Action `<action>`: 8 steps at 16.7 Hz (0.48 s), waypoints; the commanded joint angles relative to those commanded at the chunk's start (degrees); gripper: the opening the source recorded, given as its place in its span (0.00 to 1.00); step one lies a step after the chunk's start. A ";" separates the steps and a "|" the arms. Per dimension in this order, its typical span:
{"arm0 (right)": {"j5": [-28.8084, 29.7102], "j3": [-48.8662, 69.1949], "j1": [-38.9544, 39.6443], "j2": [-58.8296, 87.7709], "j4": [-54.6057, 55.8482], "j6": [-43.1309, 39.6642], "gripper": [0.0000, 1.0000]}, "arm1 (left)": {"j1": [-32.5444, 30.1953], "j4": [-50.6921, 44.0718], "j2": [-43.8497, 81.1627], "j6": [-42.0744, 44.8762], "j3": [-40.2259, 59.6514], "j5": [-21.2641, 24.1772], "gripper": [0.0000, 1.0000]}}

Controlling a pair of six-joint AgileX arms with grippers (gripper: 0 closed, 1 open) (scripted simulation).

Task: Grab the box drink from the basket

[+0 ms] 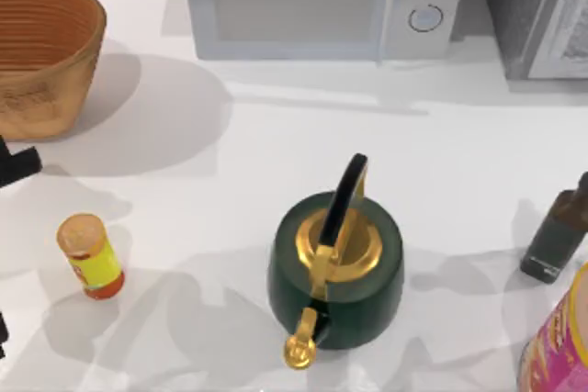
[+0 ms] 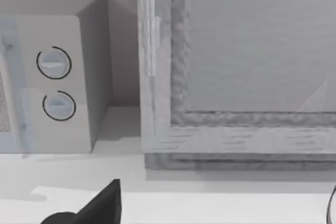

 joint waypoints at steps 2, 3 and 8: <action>0.00 0.00 0.00 0.00 0.00 0.00 1.00 | -4.04 7.44 7.82 1.04 1.53 -9.33 0.00; 0.00 0.00 0.00 0.00 0.00 0.00 1.00 | -5.84 10.72 11.24 1.48 2.20 -13.32 0.00; 0.00 0.00 0.00 0.00 0.00 0.00 1.00 | -11.70 21.43 22.20 2.82 4.37 -25.32 0.00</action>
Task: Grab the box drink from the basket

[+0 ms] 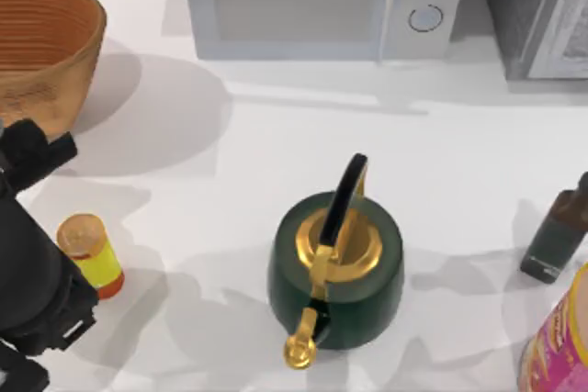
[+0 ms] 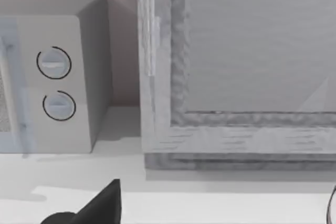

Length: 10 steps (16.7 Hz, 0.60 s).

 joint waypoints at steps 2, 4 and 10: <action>0.00 0.00 0.00 0.00 0.00 0.00 1.00 | -0.48 0.90 0.90 0.09 0.18 -0.86 0.00; 0.00 0.00 0.00 0.00 0.00 0.00 1.00 | -0.48 0.90 0.90 0.09 0.18 -0.86 0.00; 0.00 0.00 0.00 0.00 0.00 0.00 1.00 | 3.86 4.77 1.57 -1.47 -0.20 1.21 0.00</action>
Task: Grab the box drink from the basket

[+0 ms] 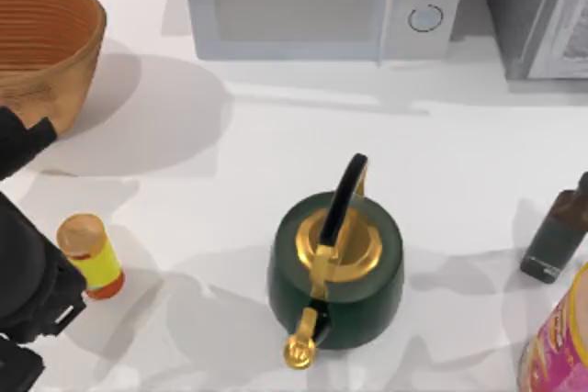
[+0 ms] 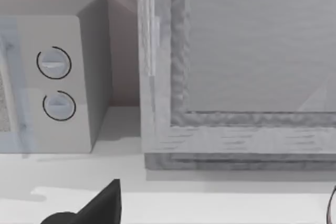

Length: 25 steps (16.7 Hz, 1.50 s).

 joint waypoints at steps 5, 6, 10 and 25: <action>0.00 0.00 0.00 0.00 0.00 0.00 1.00 | 8.61 11.02 8.84 -3.79 -0.11 5.79 0.00; 0.00 0.00 0.00 0.00 0.00 0.00 1.00 | 9.12 12.31 11.47 -4.15 -0.37 7.08 0.00; 0.00 0.00 0.00 0.00 0.00 0.00 1.00 | 8.13 12.85 18.83 -4.20 -1.76 10.20 0.00; 0.00 0.00 0.00 0.00 0.00 0.00 1.00 | 7.90 12.60 19.26 -4.15 -1.89 10.39 0.83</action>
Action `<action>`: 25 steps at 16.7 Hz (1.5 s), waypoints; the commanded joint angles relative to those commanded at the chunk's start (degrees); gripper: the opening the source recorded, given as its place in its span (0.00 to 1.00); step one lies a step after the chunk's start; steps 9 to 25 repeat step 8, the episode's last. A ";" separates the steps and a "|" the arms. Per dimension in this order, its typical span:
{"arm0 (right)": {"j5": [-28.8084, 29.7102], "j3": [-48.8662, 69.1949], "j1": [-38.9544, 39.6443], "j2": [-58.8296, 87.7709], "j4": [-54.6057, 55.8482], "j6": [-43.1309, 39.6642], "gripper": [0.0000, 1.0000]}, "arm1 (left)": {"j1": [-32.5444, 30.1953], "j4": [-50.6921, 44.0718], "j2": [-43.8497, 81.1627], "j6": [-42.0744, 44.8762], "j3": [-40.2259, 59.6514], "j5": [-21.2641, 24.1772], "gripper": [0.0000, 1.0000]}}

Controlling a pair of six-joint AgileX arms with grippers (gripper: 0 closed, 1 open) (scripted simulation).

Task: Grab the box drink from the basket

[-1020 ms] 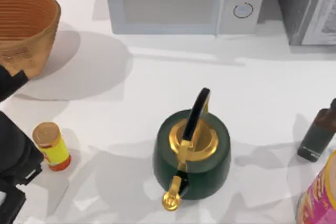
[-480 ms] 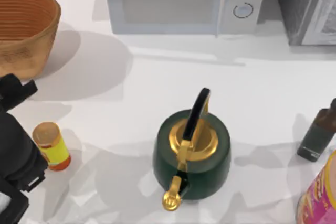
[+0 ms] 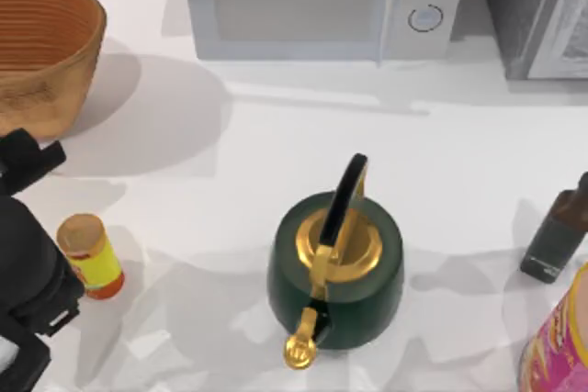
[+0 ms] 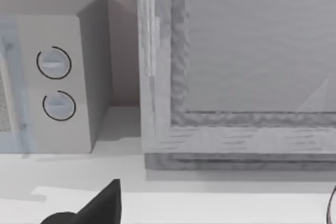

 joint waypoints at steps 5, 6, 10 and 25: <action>0.00 0.00 0.00 0.00 0.00 0.00 1.00 | 0.00 0.00 0.00 0.00 0.00 0.00 1.00; 0.00 0.00 0.00 0.00 0.00 0.00 1.00 | 0.00 0.00 0.00 0.00 0.00 0.00 1.00; 0.00 0.00 0.00 0.00 0.00 0.00 1.00 | 0.00 0.00 0.00 0.00 0.00 0.00 1.00; 0.00 0.00 0.00 0.00 0.00 0.00 1.00 | 0.00 0.00 0.00 0.00 0.00 0.00 1.00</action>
